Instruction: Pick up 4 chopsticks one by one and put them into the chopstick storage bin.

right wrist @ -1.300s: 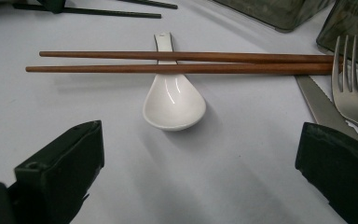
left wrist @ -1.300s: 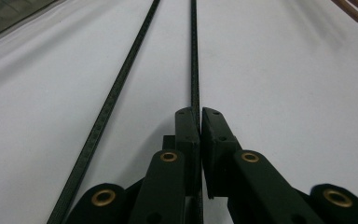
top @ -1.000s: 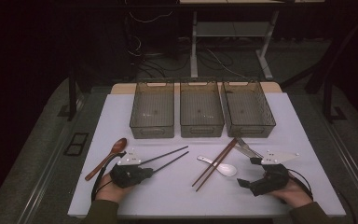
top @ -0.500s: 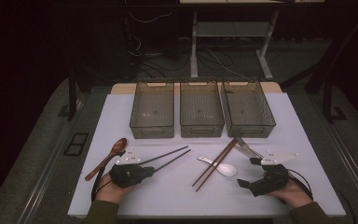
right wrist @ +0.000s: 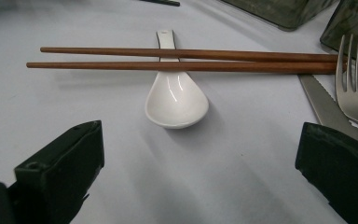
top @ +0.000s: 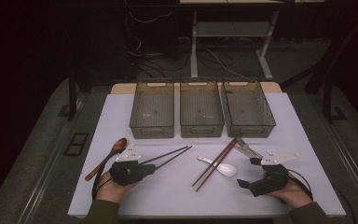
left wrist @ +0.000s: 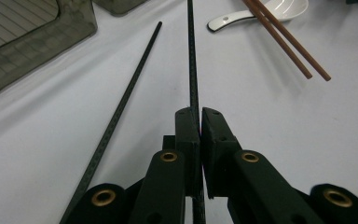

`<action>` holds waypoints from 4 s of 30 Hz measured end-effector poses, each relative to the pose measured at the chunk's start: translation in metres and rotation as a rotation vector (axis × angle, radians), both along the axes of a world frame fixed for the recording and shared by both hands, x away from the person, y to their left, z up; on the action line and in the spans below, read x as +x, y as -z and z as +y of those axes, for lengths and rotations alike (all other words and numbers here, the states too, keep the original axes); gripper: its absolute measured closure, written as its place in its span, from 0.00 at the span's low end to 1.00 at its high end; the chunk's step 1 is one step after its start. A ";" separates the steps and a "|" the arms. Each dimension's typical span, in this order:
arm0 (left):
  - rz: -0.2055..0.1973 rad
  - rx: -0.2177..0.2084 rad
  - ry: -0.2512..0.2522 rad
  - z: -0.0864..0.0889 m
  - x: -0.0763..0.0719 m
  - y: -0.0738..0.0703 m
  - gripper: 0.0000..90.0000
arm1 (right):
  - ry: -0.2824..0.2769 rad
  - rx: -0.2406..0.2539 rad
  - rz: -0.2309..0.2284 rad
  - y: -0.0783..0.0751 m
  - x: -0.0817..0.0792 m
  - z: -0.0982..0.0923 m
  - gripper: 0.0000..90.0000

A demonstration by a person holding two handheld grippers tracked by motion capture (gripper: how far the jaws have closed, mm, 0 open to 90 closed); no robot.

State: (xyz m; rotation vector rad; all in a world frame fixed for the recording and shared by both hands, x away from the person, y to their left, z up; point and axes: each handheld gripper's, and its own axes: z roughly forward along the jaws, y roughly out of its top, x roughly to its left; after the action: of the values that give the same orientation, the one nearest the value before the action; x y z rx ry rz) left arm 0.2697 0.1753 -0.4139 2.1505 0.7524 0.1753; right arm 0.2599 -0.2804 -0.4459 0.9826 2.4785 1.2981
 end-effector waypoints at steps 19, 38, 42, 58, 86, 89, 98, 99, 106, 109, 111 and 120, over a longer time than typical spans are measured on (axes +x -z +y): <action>-0.040 -0.025 -0.016 -0.003 0.017 -0.019 0.95 | 0.007 -0.001 0.006 0.001 0.000 0.000 0.01; -0.093 -0.056 -0.060 -0.002 0.048 -0.038 0.95 | 0.010 -0.004 0.007 0.001 0.001 0.000 0.01; -0.106 -0.057 -0.088 -0.003 0.056 -0.041 0.95 | 0.010 -0.003 0.007 0.001 0.001 -0.001 0.01; -0.114 -0.020 -0.171 -0.010 0.093 -0.049 0.95 | 0.009 0.000 0.013 0.001 0.001 0.000 0.01; -0.098 0.041 -0.359 -0.004 0.170 -0.050 0.95 | 0.005 0.000 0.008 0.001 0.001 0.000 0.01; -0.091 0.047 -0.370 -0.004 0.176 -0.046 0.95 | 0.006 0.000 0.008 0.001 0.001 -0.001 0.01; -0.065 0.062 -0.390 -0.002 0.184 -0.036 0.95 | 0.004 0.002 0.007 0.001 0.001 -0.001 0.01; -0.061 0.058 -0.396 -0.002 0.184 -0.035 0.95 | 0.004 0.001 0.007 0.001 0.001 -0.001 0.01; -0.035 0.053 -0.402 0.001 0.187 -0.031 0.94 | 0.004 0.001 0.008 0.001 0.001 -0.001 0.01; -0.041 0.054 -0.407 0.000 0.187 -0.031 0.89 | 0.004 0.001 0.008 0.001 0.001 -0.001 0.01; -0.042 0.058 -0.405 -0.001 0.186 -0.031 0.86 | 0.003 0.001 0.008 0.001 0.001 -0.001 0.01; -0.039 0.012 -0.367 -0.001 0.179 -0.039 0.70 | 0.004 0.001 0.007 0.001 0.001 -0.001 0.01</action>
State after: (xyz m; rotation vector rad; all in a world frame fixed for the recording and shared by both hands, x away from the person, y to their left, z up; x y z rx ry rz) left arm 0.4488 0.1743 -0.3751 1.9968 1.1208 0.4123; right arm 0.2610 -0.2816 -0.4469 0.9930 2.4800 1.2978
